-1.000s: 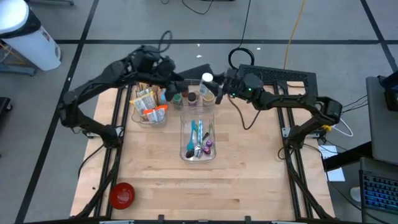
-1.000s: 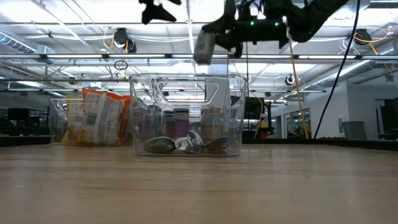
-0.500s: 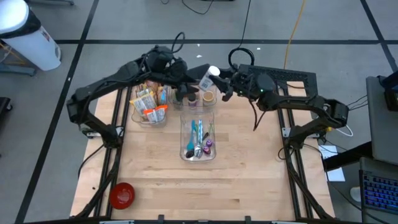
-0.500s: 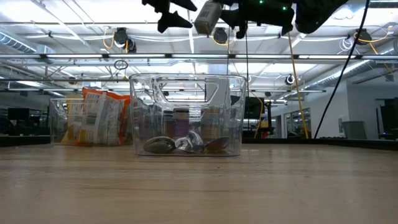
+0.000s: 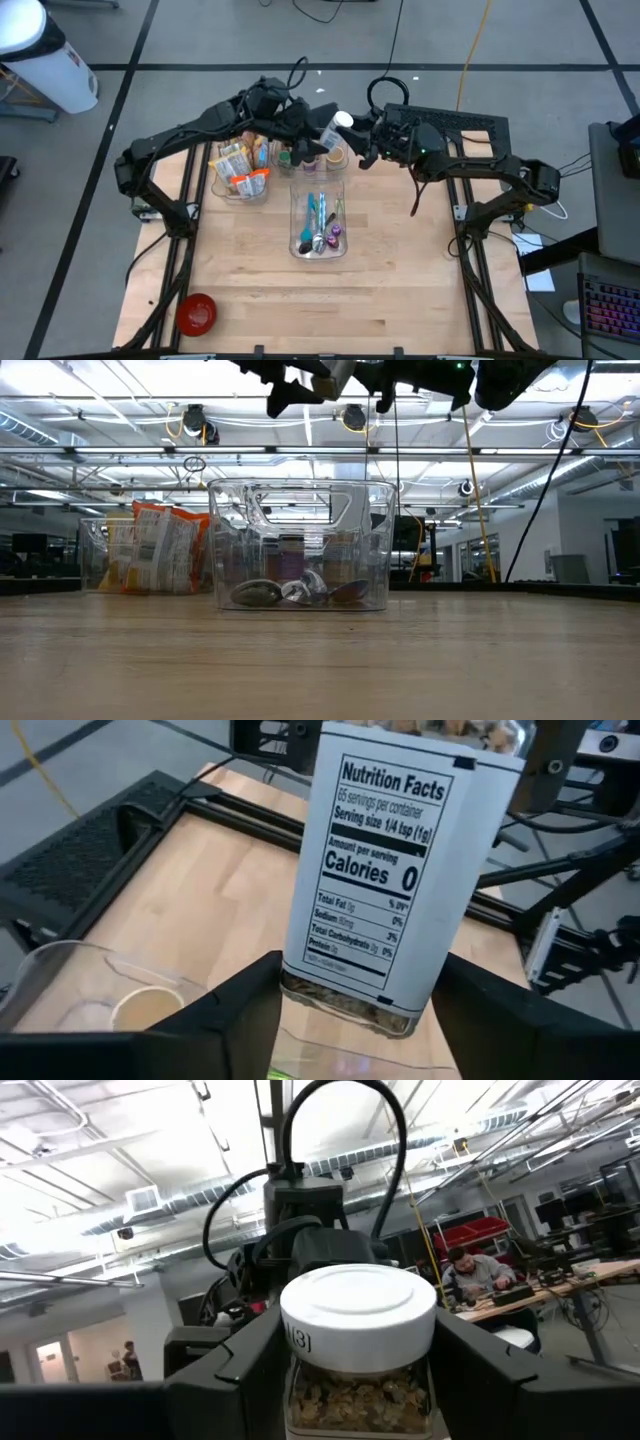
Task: Pick & Place Food Item
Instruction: Put the white seasoning bottle into the top right transparent bin
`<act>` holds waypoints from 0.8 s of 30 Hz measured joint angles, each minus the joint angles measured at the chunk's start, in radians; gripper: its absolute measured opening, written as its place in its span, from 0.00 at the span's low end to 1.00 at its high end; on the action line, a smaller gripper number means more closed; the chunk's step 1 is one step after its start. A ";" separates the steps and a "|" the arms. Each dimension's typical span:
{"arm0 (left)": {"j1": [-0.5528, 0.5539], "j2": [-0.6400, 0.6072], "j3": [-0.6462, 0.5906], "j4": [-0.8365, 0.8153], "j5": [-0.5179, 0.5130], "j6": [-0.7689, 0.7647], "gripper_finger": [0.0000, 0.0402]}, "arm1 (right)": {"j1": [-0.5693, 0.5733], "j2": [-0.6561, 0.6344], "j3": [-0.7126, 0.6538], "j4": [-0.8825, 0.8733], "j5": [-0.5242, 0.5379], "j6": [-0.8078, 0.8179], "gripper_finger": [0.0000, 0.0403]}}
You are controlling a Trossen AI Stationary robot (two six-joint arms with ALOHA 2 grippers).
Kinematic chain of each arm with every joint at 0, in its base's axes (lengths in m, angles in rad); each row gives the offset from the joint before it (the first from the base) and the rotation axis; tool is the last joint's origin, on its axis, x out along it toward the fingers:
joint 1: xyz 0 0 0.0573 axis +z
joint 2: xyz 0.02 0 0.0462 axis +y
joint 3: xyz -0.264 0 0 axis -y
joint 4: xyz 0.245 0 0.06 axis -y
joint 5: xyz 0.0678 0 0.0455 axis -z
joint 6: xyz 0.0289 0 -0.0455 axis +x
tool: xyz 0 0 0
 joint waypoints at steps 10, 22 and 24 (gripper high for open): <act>-0.027 0.001 0.000 0.045 0.033 -0.024 0.52 | 0.006 -0.002 0.000 0.021 -0.020 0.037 0.47; -0.048 0.001 0.000 0.083 0.044 -0.064 0.55 | 0.031 -0.002 0.001 0.051 -0.016 0.046 0.47; -0.048 0.001 0.000 0.088 0.047 -0.072 0.56 | 0.033 -0.002 0.001 0.052 -0.015 0.047 0.47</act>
